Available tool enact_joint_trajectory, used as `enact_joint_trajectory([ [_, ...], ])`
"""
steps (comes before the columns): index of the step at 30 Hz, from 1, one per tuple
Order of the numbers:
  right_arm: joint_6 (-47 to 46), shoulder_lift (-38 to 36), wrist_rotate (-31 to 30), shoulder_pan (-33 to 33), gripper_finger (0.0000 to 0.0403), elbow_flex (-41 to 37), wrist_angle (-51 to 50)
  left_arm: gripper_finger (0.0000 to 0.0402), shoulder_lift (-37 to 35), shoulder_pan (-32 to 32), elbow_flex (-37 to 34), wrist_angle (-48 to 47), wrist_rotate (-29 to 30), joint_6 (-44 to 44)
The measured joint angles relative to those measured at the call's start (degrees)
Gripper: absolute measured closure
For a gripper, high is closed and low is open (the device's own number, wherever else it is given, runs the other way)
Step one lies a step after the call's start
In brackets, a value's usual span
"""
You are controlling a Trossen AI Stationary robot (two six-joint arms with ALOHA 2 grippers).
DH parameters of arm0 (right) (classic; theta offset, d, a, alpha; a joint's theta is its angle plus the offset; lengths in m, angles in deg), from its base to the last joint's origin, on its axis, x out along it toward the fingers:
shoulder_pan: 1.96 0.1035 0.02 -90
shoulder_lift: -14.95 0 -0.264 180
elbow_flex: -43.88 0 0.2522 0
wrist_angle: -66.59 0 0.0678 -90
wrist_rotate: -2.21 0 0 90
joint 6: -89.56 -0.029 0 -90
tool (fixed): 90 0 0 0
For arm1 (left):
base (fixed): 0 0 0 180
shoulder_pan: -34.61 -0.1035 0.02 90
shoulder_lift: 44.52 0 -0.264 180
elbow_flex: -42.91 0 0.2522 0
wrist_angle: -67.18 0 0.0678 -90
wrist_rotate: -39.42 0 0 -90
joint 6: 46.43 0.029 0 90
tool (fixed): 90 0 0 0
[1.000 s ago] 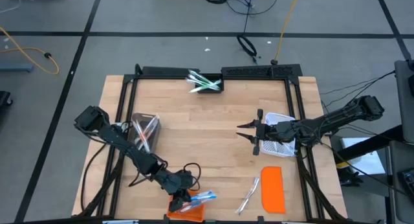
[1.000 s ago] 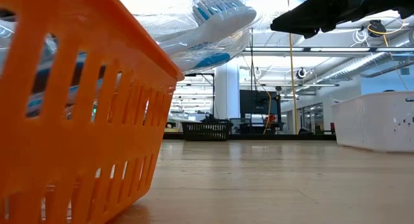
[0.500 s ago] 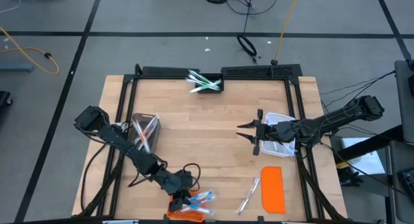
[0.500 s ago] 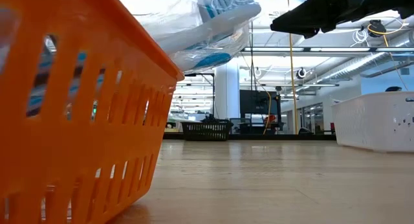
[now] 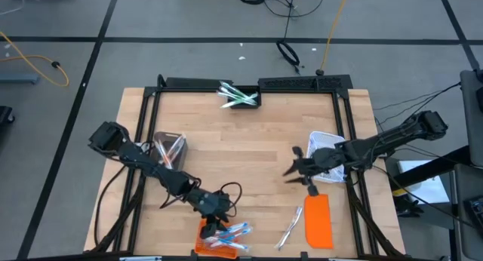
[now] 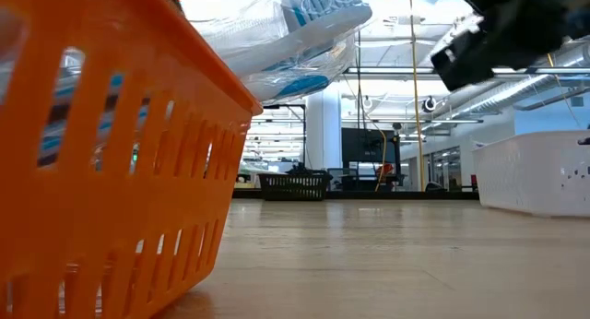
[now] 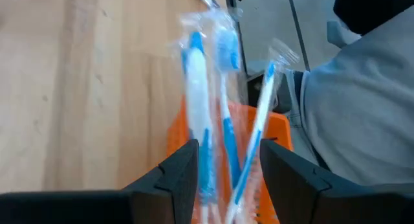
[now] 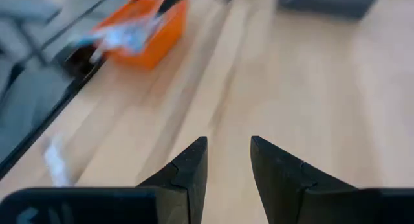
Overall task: Pick & Place Toothbrushes
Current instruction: Put the purple toothbrush into the white bin
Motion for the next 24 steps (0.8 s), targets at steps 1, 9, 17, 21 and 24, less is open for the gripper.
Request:
enact_joint_trajectory([
  [1,-0.53,0.42,0.74,0.84,0.0291,0.00,-1.31,0.0238,0.00,-0.56,0.00,0.00,-0.39,0.54],
  [9,-1.98,4.49,0.91,10.89,0.0291,-0.02,-2.50,0.0236,-0.02,-4.50,0.00,0.00,-0.67,4.66],
  [17,-7.39,9.97,0.70,17.95,0.0291,-0.02,-1.20,0.0236,-0.04,-7.15,0.00,0.07,-0.67,6.23],
  [21,-7.88,13.94,0.74,20.30,0.0291,-0.02,0.41,0.0236,-0.04,-8.06,0.00,0.54,-0.60,7.62],
  [24,-7.88,16.68,0.74,21.69,0.0291,-0.02,3.29,0.0236,-0.05,-8.69,0.00,2.30,-0.56,8.88],
])
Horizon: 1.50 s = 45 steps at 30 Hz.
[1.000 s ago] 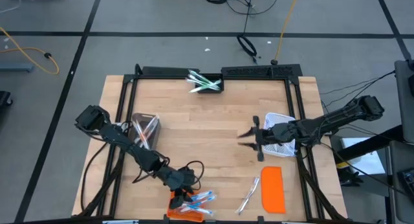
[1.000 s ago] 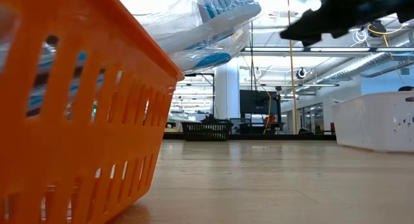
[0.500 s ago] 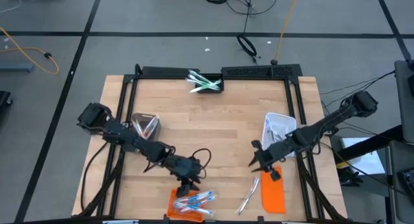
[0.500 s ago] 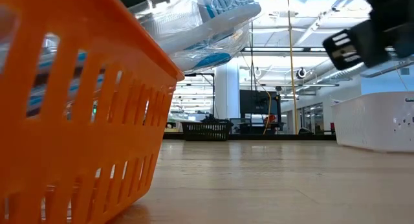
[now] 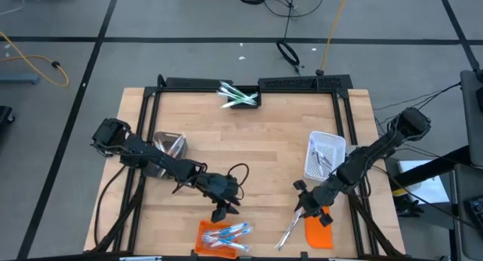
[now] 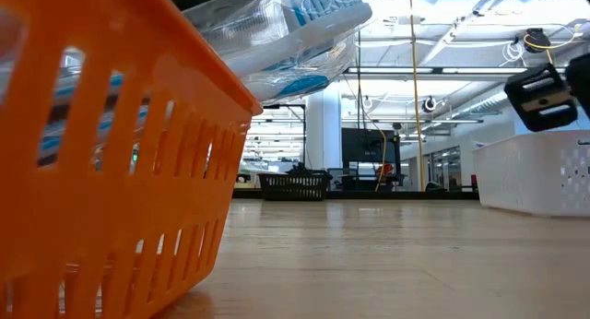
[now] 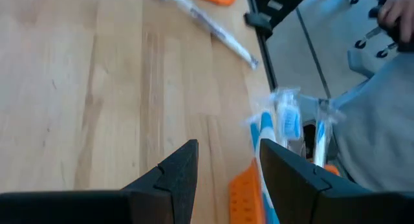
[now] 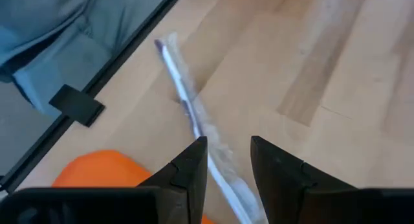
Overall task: Pick & Place Toothbrushes
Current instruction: Put the purple toothbrush into the white bin
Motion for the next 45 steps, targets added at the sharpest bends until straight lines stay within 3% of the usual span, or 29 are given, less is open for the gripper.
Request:
enact_joint_trajectory([
  [20,1.81,16.38,-6.10,3.54,0.0295,0.17,7.51,0.0236,-0.01,-1.99,0.02,4.19,0.07,2.00],
  [28,2.52,15.87,-7.59,3.48,0.0389,0.15,6.92,0.0236,-0.01,-1.99,0.02,4.54,0.09,2.34],
  [42,2.83,14.93,-7.76,2.86,0.0395,0.03,6.33,0.0236,-0.01,-2.11,0.02,4.73,0.13,2.43],
  [45,4.05,12.25,-10.75,2.68,0.0395,-0.15,4.50,0.0236,-0.01,-2.49,0.02,5.71,0.15,2.43],
])
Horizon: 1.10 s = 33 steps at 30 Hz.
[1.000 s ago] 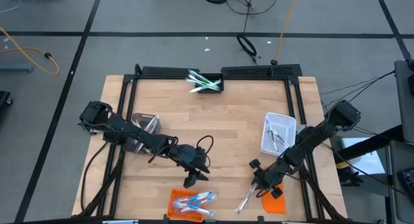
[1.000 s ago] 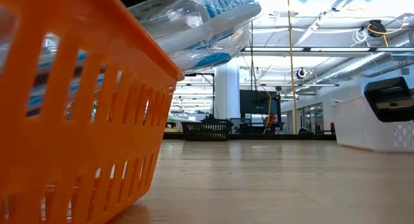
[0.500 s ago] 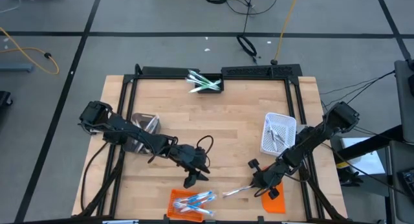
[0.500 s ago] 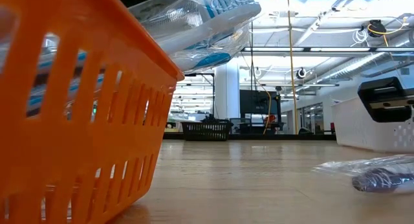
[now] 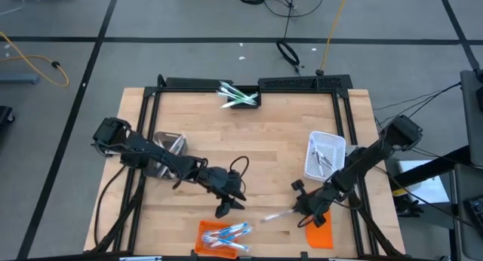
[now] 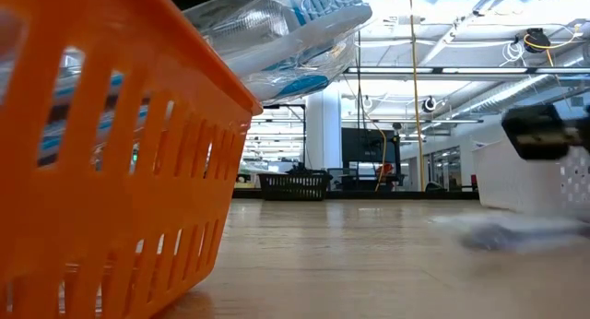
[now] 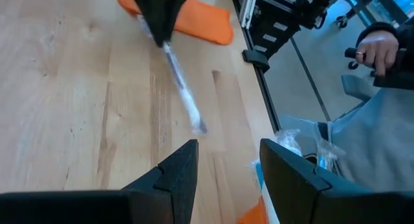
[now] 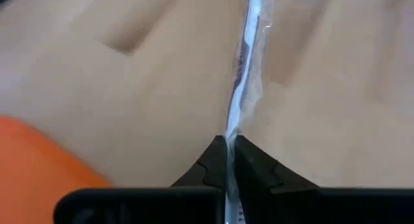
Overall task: Pick & Place Toothbrushes
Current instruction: Put the purple toothbrush into the white bin
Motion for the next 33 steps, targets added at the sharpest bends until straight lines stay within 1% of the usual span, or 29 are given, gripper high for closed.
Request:
enact_joint_trajectory([
  [5,0.93,-6.78,-7.41,-0.06,0.0396,-0.03,-3.04,0.0236,0.00,-0.75,0.00,0.60,0.02,0.24],
  [8,1.02,-10.38,-10.22,-0.30,0.0396,-0.03,-3.95,0.0236,0.00,-1.11,0.00,1.27,0.07,1.16],
  [11,1.13,-13.47,-11.15,-0.90,0.0396,0.04,-3.99,0.0236,0.00,-1.53,0.00,1.37,0.07,2.28],
  [18,2.63,-17.99,-17.32,-2.23,0.0397,0.08,-4.23,0.0236,0.00,-2.63,0.00,2.71,0.02,5.36],
  [24,3.76,-19.87,-21.27,-3.91,0.0397,0.08,-2.41,0.0236,0.00,-3.30,0.00,6.89,0.22,9.27],
  [26,4.88,-20.42,-22.20,-4.50,0.0397,0.08,-1.32,0.0236,0.00,-3.66,0.00,8.21,1.52,10.87],
  [28,5.19,-20.61,-22.87,-5.14,0.0397,0.11,0.86,0.0236,0.00,-3.99,0.00,9.04,4.34,13.24],
  [33,7.80,-20.88,-22.69,-6.50,0.0397,0.15,5.46,0.0236,0.00,-4.74,0.00,10.87,15.04,19.64],
])
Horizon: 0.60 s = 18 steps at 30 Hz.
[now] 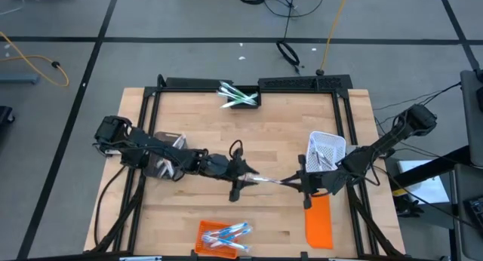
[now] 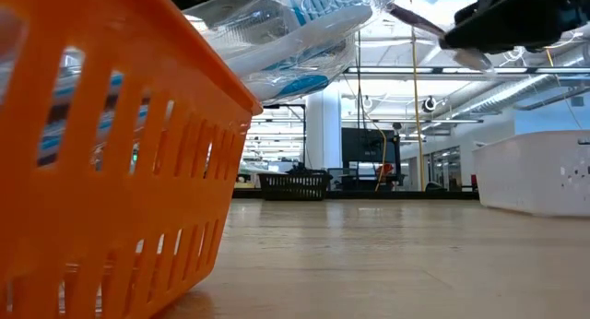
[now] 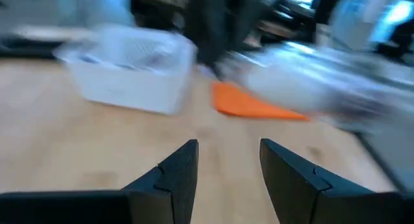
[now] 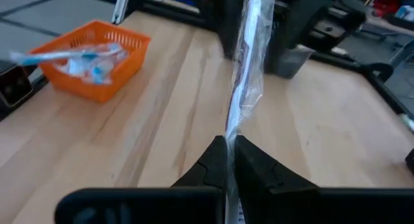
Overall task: Pick & Place Toothbrushes
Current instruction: Put the purple toothbrush into the white bin
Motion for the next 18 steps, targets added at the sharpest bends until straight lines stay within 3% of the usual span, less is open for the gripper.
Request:
enact_joint_trajectory([
  [4,1.24,0.00,-0.44,-1.39,0.0397,0.00,2.34,0.0236,0.00,-0.60,0.00,3.59,4.56,4.69],
  [9,2.16,0.00,-4.03,-3.12,0.0397,0.00,3.27,0.0236,0.00,-0.53,0.00,9.26,4.40,10.61],
  [18,5.11,-0.02,-3.86,-5.08,0.0397,0.02,7.19,0.0236,0.00,-0.91,0.00,15.65,4.63,17.26],
])
